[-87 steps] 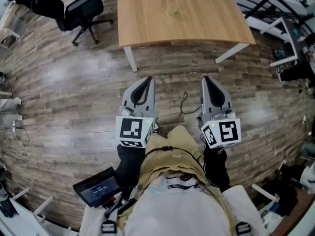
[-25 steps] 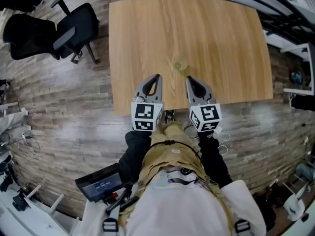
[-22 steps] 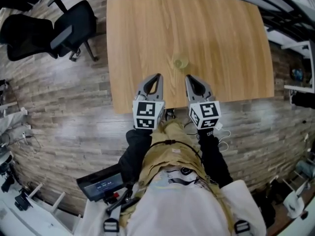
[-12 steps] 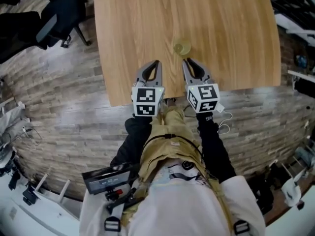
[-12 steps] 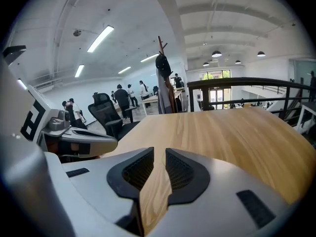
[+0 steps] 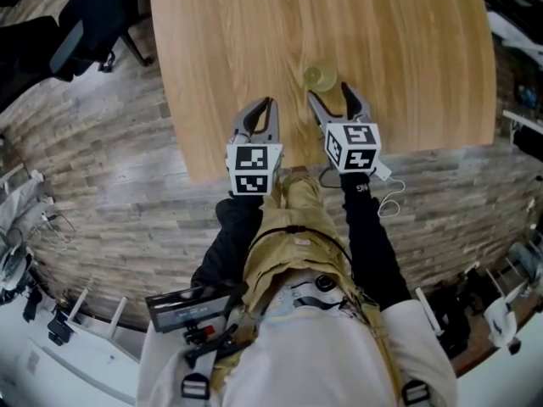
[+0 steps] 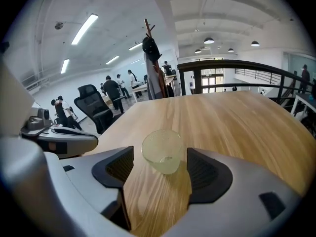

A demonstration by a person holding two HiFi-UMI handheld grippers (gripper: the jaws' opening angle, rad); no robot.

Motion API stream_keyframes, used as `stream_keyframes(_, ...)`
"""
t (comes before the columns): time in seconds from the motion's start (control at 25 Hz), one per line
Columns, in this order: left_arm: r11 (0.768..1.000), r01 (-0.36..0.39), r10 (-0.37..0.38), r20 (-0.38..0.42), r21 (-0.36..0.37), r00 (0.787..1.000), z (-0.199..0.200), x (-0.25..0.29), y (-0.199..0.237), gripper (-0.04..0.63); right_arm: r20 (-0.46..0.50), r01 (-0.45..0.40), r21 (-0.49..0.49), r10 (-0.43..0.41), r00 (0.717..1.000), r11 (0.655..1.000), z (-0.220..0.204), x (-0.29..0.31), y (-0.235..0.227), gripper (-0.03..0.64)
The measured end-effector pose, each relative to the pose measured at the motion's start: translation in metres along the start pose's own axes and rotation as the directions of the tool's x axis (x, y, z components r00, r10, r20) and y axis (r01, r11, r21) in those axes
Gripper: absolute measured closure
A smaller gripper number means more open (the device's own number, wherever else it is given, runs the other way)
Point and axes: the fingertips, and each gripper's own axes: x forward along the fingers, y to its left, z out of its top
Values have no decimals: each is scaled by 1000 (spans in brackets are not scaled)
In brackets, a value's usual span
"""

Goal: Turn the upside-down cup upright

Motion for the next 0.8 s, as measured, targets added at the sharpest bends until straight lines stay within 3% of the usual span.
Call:
stream_keyframes(0.32,1000,-14,13,-30,-17,999,2,12,7,592,-78,-8,-22,6,997,1000,-7,29,-6,218)
stream_keyframes(0.64,999,-30,29,-38,-29,999,0,14,17,592,-87,25,-136,-37,996,990,-6,46,-9,219)
stream_keyframes(0.8,999,-34,33,-37,-31,999,3,11,19,592,-121,-19,-135,3,993,991,-5,39,-3,220)
